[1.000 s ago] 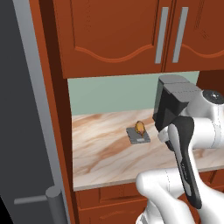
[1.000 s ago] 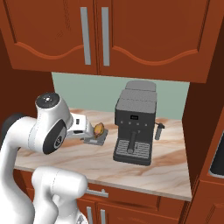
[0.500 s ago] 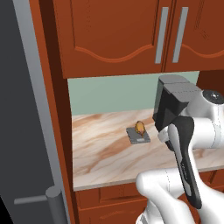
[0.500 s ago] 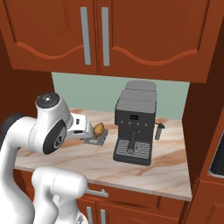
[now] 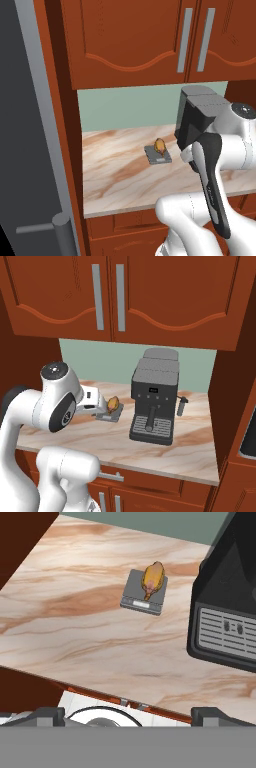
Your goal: Take the chicken drumstick from the fridge and place it on the digital scale on the counter by the fridge. Wait a few seconds for a reading, then move it to the plate on the dining counter.
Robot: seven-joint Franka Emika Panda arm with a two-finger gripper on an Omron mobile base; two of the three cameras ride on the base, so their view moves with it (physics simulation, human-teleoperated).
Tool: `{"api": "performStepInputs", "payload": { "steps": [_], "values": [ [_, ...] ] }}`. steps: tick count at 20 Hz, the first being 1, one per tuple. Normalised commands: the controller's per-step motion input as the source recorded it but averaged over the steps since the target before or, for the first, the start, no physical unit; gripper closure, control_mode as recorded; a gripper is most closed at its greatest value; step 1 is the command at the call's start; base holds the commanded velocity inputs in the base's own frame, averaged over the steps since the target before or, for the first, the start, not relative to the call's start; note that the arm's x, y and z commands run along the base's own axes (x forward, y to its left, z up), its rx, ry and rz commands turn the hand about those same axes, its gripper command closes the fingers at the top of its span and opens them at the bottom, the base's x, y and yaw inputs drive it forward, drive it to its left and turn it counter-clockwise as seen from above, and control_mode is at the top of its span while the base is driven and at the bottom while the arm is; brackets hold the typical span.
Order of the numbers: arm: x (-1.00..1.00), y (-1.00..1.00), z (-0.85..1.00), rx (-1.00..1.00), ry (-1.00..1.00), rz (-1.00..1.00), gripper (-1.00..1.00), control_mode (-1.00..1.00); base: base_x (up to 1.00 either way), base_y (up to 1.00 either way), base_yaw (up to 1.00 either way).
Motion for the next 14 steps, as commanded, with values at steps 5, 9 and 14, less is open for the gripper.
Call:
{"api": "performStepInputs", "payload": {
  "steps": [5, 9, 14],
  "values": [
    [0.02, 0.02, 0.00, 0.00, 0.00, 0.00, -1.00, -1.00, 0.00, 0.00, 0.00],
    [0.43, 0.32, 0.00, 0.00, 0.01, -0.06, -1.00, -1.00, 0.00, 0.00, 0.00],
    [0.85, 0.71, 0.00, 0.00, 0.06, -0.13, -1.00, -1.00, 0.00, 0.00, 0.00]
  ]
}}
